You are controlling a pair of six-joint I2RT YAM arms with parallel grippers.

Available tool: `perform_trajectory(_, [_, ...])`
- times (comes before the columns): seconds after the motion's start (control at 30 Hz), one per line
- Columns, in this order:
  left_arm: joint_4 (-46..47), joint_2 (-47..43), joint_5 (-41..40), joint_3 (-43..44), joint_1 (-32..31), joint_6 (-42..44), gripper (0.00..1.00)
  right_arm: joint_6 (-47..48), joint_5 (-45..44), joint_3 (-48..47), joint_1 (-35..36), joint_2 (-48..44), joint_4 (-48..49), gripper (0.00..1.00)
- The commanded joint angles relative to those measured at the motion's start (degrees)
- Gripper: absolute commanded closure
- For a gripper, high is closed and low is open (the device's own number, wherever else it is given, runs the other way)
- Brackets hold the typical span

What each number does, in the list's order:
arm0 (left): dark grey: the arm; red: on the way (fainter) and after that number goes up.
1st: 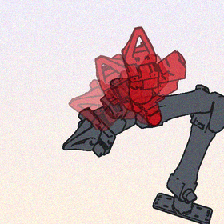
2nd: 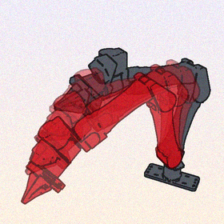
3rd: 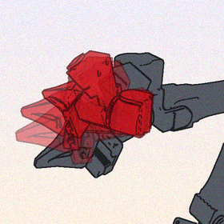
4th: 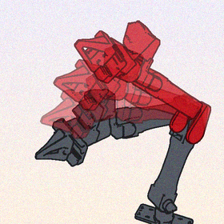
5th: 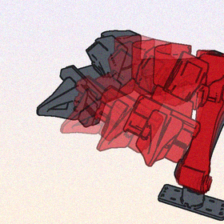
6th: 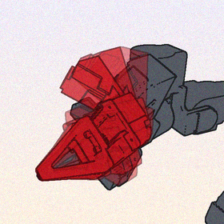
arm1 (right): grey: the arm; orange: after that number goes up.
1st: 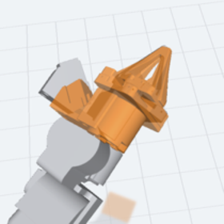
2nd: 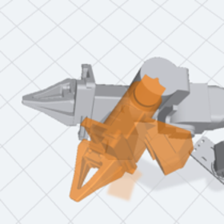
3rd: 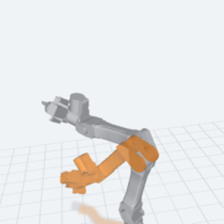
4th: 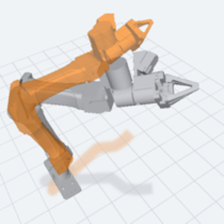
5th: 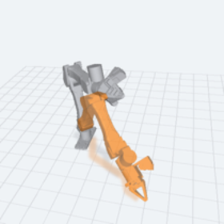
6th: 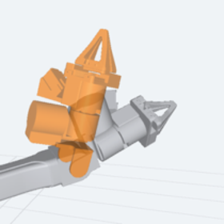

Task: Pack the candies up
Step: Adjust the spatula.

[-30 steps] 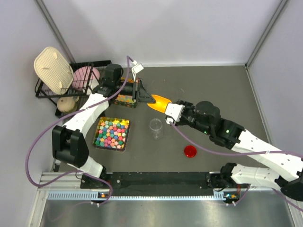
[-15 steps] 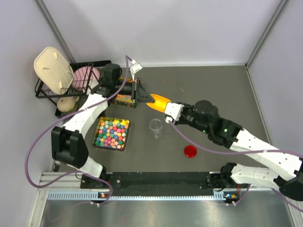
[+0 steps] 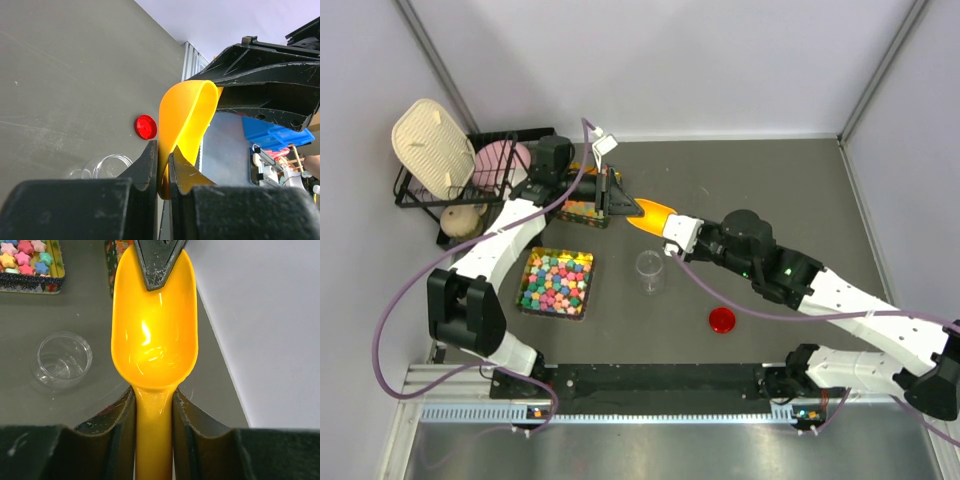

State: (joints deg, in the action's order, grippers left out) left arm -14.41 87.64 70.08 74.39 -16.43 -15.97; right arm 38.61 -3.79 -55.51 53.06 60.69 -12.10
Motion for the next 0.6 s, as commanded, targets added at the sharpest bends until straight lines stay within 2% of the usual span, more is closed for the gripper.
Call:
perform_trajectory(0.0, [2.0,-2.2,3.7,0.0,-0.9,0.0,1.0,-2.1,4.1,-2.1,0.3,1.4,2.0,0.82])
perform_trajectory(0.13, [2.3,-2.2,3.7,-0.4,-1.0,-0.3,1.0,-3.2,5.0,-3.5,0.8,2.2,2.0,0.68])
perform_trajectory(0.3, [2.7,-2.5,3.8,-0.5,-1.0,-0.6,1.0,-3.5,5.1,-4.6,0.8,3.3,1.9,0.72])
perform_trajectory(0.37, [3.0,-2.6,3.9,-0.7,-1.0,-0.7,1.0,-3.7,5.5,-4.5,0.8,3.3,1.8,0.6])
perform_trajectory(0.4, [3.2,-2.6,4.0,-1.0,-1.0,-0.9,1.0,-3.7,5.5,-4.3,0.9,3.3,1.9,0.58])
perform_trajectory(0.5, [3.6,-2.4,4.0,-0.9,-1.0,-1.2,1.0,-3.7,6.2,-4.3,0.8,3.3,1.8,0.6])
perform_trajectory(0.57, [3.7,-2.2,4.1,-0.9,-1.0,-1.3,1.0,-3.9,6.9,-4.3,0.9,3.3,1.7,0.7])
